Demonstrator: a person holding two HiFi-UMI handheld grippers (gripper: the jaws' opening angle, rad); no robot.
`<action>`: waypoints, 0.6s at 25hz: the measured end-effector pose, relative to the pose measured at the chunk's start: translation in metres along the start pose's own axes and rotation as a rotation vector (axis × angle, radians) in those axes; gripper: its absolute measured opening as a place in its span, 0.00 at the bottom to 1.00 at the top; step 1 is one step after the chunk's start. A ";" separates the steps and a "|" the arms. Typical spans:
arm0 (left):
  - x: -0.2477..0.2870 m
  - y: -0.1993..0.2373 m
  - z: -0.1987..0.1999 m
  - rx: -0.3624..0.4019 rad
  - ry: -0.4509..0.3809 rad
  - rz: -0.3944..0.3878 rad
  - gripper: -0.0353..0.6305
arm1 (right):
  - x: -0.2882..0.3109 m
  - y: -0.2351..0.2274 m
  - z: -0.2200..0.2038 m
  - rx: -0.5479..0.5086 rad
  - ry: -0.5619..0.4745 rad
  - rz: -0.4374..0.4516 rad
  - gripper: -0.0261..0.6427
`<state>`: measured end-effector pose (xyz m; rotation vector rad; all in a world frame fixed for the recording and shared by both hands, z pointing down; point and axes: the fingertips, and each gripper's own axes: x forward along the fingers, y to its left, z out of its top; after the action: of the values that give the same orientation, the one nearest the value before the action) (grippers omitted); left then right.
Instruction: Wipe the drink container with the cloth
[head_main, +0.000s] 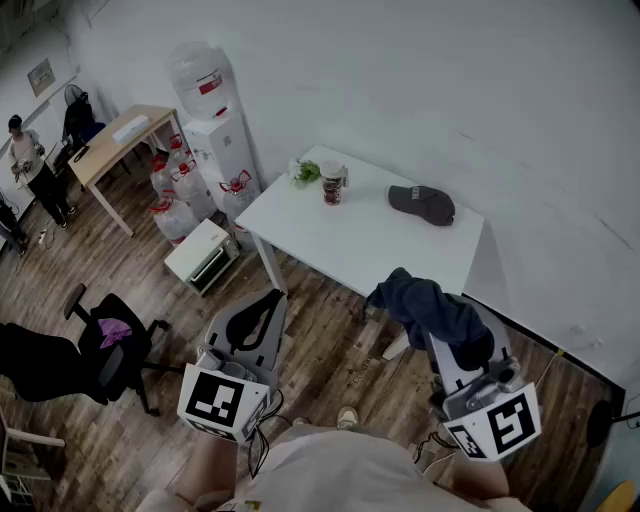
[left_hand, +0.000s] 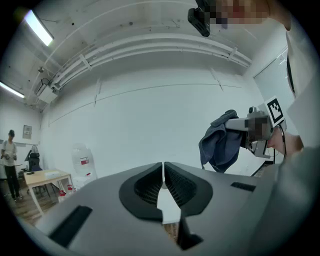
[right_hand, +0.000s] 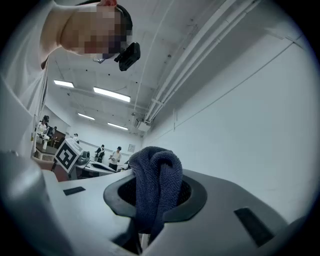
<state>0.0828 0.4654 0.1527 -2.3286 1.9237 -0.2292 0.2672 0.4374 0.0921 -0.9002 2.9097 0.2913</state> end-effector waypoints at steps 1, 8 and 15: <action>0.004 -0.004 0.001 0.006 0.001 -0.002 0.10 | -0.001 -0.005 -0.004 0.000 0.007 0.000 0.19; 0.017 -0.026 0.004 0.013 0.022 -0.013 0.10 | -0.014 -0.029 -0.011 0.055 -0.033 0.024 0.19; 0.029 -0.034 0.001 0.027 0.035 -0.010 0.10 | -0.012 -0.040 -0.025 0.090 -0.027 0.043 0.19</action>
<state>0.1210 0.4436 0.1591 -2.3334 1.9126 -0.2964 0.2986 0.4064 0.1122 -0.8149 2.8947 0.1729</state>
